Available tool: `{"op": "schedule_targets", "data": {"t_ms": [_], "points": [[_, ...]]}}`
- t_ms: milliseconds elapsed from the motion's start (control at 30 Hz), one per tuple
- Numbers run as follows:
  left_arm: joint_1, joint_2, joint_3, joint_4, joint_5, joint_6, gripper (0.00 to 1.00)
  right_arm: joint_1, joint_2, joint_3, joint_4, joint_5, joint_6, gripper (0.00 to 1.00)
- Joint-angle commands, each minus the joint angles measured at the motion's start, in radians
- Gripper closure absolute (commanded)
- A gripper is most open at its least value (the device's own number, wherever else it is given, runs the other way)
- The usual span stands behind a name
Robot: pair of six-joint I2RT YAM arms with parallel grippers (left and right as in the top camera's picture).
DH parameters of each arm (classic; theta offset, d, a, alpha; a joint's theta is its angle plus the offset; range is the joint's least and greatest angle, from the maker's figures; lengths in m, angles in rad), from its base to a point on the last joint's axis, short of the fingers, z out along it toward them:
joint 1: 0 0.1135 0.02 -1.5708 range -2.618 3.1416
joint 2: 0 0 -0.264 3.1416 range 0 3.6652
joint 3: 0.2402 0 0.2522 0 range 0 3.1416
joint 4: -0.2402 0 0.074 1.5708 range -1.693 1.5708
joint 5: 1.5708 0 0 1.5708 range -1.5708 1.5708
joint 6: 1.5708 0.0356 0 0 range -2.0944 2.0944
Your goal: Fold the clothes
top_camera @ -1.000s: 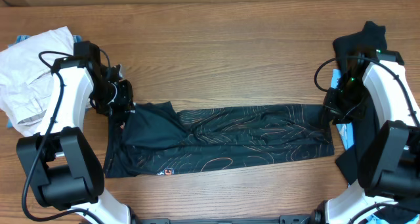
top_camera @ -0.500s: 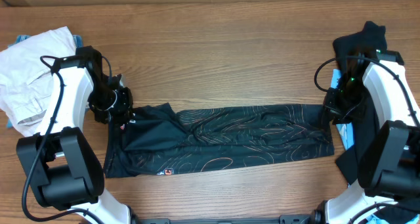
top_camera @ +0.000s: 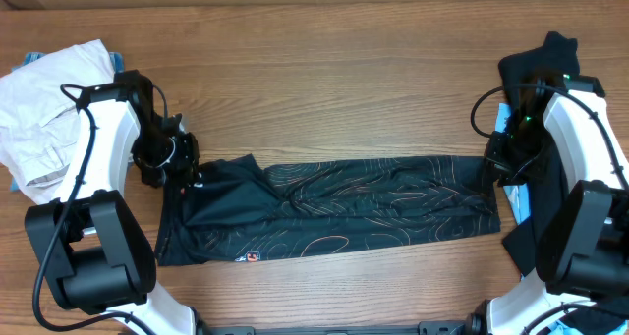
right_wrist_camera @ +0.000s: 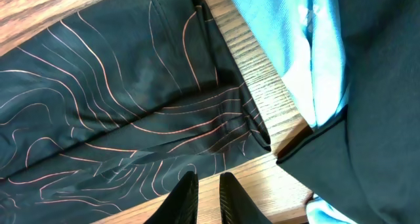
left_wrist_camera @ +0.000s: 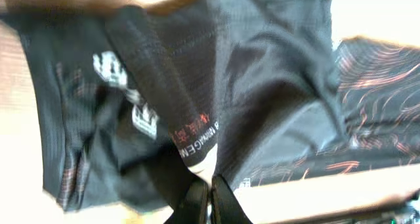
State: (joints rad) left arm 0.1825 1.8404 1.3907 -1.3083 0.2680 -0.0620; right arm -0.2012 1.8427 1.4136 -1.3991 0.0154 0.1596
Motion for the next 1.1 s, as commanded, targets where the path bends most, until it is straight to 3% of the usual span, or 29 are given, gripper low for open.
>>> {"op": "schedule_targets", "data": {"t_ms": [0,400,767,867,900,967,1067], "points": [[-0.007,-0.005,0.019,-0.074,-0.083,-0.069,0.96,-0.002,-0.017,-0.001,0.002,0.01,-0.003,0.85],[-0.019,-0.005,0.005,-0.248,-0.247,-0.149,0.96,-0.002,-0.018,-0.001,-0.002,0.01,-0.003,0.84],[-0.026,-0.005,-0.146,-0.162,-0.244,-0.179,0.94,-0.002,-0.017,-0.001,-0.005,0.01,-0.003,0.84],[-0.026,-0.005,-0.146,-0.158,-0.259,-0.187,0.63,-0.002,-0.017,-0.001,-0.007,0.01,-0.003,0.84],[-0.026,-0.005,-0.146,-0.151,-0.26,-0.187,0.61,-0.002,-0.017,-0.001,-0.007,0.01,-0.003,0.84],[-0.026,-0.005,-0.146,-0.117,-0.26,-0.195,0.44,-0.002,-0.017,-0.001,-0.006,0.01,-0.003,0.83],[-0.026,-0.005,-0.146,-0.07,-0.253,-0.209,0.45,-0.002,-0.017,-0.001,-0.006,0.01,-0.003,0.79]]}}
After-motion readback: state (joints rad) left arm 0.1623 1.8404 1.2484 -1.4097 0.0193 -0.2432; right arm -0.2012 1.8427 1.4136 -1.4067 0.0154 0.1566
